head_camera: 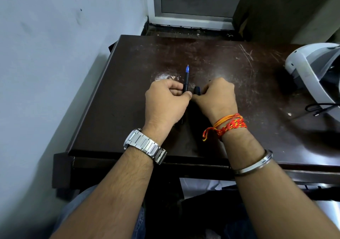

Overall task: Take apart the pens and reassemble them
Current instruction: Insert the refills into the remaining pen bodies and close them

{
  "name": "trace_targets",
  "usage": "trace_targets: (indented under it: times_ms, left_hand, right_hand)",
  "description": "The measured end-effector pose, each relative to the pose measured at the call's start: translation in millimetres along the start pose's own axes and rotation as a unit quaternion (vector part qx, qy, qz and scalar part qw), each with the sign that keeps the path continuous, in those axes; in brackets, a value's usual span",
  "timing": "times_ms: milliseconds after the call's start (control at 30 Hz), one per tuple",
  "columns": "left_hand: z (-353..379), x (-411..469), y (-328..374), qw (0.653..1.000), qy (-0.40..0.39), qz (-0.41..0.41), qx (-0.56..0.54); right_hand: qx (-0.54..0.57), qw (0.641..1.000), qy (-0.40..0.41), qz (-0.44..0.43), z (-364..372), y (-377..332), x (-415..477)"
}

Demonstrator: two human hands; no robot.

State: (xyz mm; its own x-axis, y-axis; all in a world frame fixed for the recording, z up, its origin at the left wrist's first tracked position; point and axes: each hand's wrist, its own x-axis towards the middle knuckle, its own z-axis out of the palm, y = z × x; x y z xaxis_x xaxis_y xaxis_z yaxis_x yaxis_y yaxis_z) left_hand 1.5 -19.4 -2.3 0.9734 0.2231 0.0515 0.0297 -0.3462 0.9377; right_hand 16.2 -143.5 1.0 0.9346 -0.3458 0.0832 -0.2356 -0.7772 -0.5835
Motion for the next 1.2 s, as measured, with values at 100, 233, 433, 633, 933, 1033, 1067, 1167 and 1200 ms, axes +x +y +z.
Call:
trace_targets:
  times_ms: [100, 233, 433, 633, 933, 1033, 1067, 1167, 1200]
  left_hand:
    - [0, 0, -1, 1.0, -0.013, 0.006, 0.004]
    - [2, 1, -1, 0.999, -0.039, -0.006, -0.004]
    - [5, -1, -3, 0.997, -0.083, -0.005, 0.002]
    - [5, -2, -2, 0.996, -0.092, 0.002, -0.005]
    - [4, -4, 1, 0.997, -0.08, 0.021, 0.001]
    - [3, -2, -1, 0.998, -0.059, 0.029, 0.008]
    - [3, -2, -1, 0.998, -0.057, 0.027, 0.006]
    - [3, -2, -2, 0.998, -0.05, 0.031, 0.006]
    - [3, -3, -1, 0.998, -0.047, 0.034, 0.001]
  right_hand:
    - [0.028, 1.0, 0.006, 0.013, -2, 0, 2]
    - [0.149, 0.988, 0.044, 0.017, -11, -2, 6]
    - [0.445, 0.891, 0.059, 0.067, -17, -9, 7]
    - [0.454, 0.889, 0.05, 0.044, -18, -10, 6]
    - [0.416, 0.909, -0.002, 0.033, -9, -6, 8]
    - [0.404, 0.914, -0.037, 0.021, -6, -4, 7]
    - [0.398, 0.916, -0.041, 0.014, -5, -4, 7]
    - [0.346, 0.938, -0.026, -0.015, -3, -6, 8]
    - [0.329, 0.943, -0.029, -0.027, -2, -6, 8]
